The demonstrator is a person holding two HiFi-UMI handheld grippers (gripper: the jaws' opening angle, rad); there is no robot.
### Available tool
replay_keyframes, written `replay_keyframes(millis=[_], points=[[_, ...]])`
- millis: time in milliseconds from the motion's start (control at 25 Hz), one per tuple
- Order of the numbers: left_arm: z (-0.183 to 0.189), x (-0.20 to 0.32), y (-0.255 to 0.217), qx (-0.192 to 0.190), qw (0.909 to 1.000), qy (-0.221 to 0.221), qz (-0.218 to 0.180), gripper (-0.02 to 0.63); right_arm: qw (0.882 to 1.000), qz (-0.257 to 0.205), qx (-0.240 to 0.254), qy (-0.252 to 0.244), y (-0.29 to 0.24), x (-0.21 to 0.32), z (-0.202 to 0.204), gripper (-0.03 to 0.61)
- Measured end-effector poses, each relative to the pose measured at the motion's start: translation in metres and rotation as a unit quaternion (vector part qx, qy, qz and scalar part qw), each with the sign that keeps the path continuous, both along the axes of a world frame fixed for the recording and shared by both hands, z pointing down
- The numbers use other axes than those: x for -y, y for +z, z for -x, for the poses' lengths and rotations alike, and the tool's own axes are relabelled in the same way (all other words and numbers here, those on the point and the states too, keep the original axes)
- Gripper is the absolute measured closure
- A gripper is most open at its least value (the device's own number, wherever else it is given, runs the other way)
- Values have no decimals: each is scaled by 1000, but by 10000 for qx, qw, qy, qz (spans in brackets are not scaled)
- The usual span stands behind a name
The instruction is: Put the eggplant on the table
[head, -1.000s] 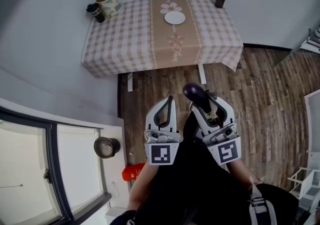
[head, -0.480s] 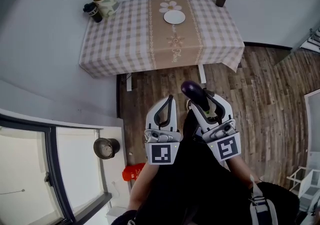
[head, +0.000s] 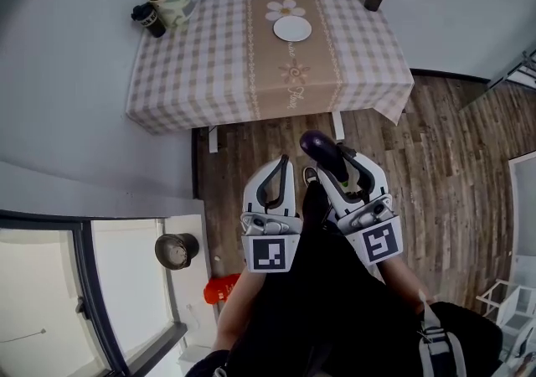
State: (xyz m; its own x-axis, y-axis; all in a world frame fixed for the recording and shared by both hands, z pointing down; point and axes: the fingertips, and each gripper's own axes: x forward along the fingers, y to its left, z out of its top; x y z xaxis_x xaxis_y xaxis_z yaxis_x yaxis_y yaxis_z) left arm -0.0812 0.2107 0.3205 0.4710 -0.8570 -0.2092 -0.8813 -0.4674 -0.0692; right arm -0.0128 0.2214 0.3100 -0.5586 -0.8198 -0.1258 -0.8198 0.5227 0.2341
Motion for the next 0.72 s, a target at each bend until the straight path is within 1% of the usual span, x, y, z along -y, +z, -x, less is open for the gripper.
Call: replay_keyframes(millis=[200,400,600,720], points=[[0,29,0,-13,10000,-45,13,611,10000,40,58,-55,1,35,1,400],[-3,64,2,0,9999,-72,155,611,9999,60,73,-103,-2,70,-1,400],[-24,99,-2,-57,9998,-8,177,611,9998,145,108,-22,-4,109,-21,400],[-38,121,-3,21,9996,50,262,611,9997,214,139,-4,-7,135,-33,400]])
